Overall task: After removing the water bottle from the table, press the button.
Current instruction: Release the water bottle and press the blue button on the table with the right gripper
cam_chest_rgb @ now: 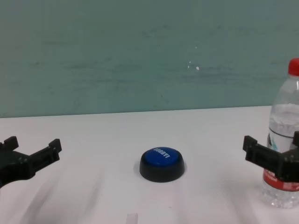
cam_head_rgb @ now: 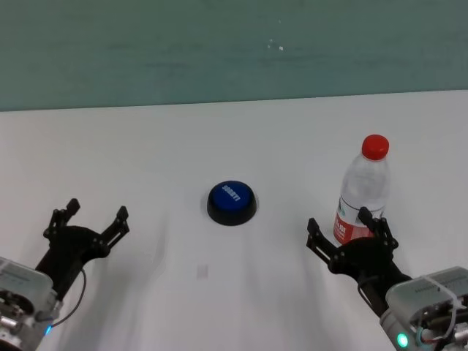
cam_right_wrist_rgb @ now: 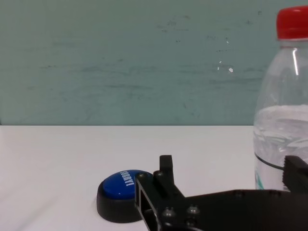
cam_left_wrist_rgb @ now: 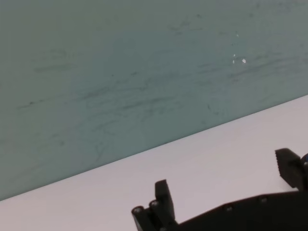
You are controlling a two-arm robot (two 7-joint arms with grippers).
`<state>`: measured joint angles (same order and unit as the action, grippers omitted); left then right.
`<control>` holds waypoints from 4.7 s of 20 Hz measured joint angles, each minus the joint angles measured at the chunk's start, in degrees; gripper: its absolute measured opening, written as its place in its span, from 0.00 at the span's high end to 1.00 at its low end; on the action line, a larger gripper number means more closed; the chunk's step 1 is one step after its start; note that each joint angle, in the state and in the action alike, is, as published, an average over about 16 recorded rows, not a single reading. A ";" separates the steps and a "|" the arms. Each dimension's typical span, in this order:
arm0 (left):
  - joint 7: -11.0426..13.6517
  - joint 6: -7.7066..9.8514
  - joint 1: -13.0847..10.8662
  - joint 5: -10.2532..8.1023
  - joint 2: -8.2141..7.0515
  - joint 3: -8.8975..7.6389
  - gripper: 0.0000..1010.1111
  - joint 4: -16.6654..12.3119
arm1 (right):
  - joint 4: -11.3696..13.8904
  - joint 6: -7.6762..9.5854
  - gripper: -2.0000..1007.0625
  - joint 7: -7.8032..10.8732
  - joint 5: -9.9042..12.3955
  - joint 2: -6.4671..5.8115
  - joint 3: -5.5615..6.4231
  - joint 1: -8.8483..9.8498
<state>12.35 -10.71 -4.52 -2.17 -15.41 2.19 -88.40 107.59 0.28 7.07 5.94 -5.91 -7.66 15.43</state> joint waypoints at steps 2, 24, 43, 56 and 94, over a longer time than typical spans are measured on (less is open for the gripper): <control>0.00 0.00 0.00 0.00 0.00 0.00 0.01 0.00 | -0.14 0.15 0.01 0.09 0.07 -0.12 -0.29 -0.26; 0.00 0.00 0.00 0.00 0.00 0.00 0.01 0.00 | -2.57 1.32 0.01 2.16 1.22 -1.42 -3.90 -5.75; 0.00 0.00 0.00 0.00 0.00 0.00 0.01 0.00 | -7.95 2.28 0.01 3.77 2.37 -2.74 -5.85 -13.69; 0.00 0.00 0.00 0.00 0.00 0.00 0.01 0.00 | -14.17 2.54 0.01 4.50 2.82 -1.92 -7.65 -19.75; 0.00 0.00 0.00 0.00 0.00 0.00 0.01 0.00 | -27.20 11.84 0.01 4.48 1.57 0.44 -10.10 -30.72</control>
<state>12.35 -10.71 -4.52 -2.17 -15.41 2.19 -88.40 80.39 12.12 11.55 7.51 -5.47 -17.76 -15.29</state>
